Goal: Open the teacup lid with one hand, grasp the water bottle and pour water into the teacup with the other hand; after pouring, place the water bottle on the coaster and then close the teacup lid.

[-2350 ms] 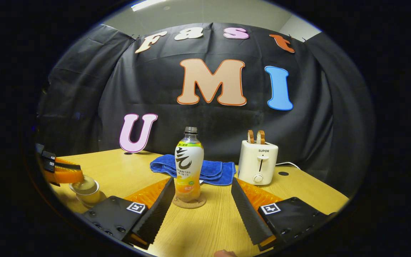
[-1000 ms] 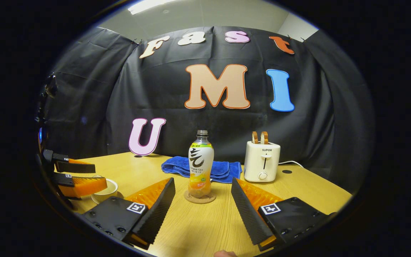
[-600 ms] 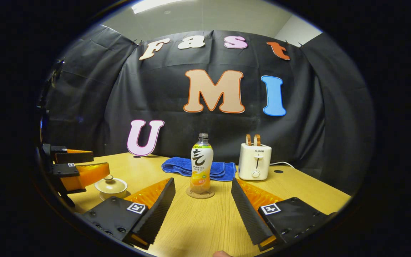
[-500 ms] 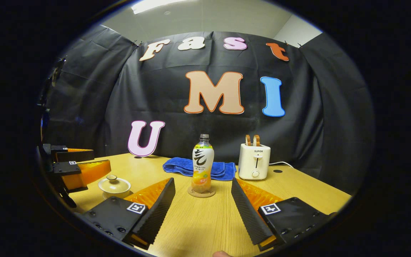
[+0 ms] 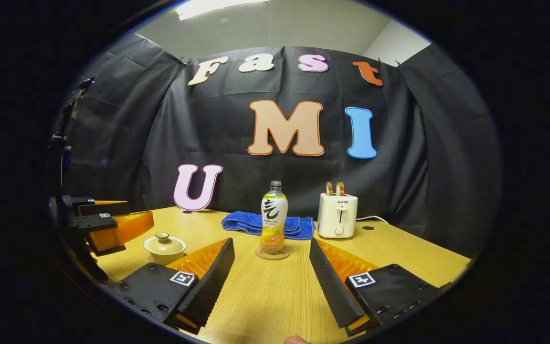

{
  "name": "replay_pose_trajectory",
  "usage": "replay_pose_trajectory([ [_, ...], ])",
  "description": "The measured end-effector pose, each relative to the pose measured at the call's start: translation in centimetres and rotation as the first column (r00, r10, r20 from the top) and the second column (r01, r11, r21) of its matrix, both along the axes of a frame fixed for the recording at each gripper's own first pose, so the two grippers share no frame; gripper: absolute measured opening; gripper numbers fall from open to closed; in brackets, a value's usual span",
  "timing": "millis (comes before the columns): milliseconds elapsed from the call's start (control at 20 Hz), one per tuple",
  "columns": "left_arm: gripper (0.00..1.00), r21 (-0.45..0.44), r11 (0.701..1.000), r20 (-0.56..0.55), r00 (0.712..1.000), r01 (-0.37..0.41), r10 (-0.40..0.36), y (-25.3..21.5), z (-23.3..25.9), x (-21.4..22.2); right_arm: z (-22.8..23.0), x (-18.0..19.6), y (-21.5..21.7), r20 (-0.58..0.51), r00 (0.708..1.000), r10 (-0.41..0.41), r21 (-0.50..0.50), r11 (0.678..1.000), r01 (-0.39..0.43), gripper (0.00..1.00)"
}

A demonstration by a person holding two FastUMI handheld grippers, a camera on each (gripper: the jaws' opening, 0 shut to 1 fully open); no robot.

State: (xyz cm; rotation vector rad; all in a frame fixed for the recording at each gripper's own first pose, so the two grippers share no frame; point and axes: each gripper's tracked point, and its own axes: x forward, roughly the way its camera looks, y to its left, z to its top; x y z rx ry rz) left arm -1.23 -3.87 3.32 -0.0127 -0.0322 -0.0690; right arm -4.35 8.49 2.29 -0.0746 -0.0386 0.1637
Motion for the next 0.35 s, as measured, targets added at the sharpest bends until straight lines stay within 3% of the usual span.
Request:
replay_pose_trajectory([
  [150, 0.93, 0.003, 1.000, 0.003, 1.000, -0.001, 0.001, 0.06, 0.00, 0.03, -0.15, 0.25, 0.09, -0.002, 1.000, 0.000, 0.005, 1.000, 0.000, 0.96],
  [350, 0.93, 0.007, 1.000, 0.011, 1.000, -0.003, 0.003, 0.09, 0.07, 0.30, -0.25, 0.68, 0.19, -0.001, 1.000, 0.005, 0.005, 1.000, -0.005, 1.00],
])
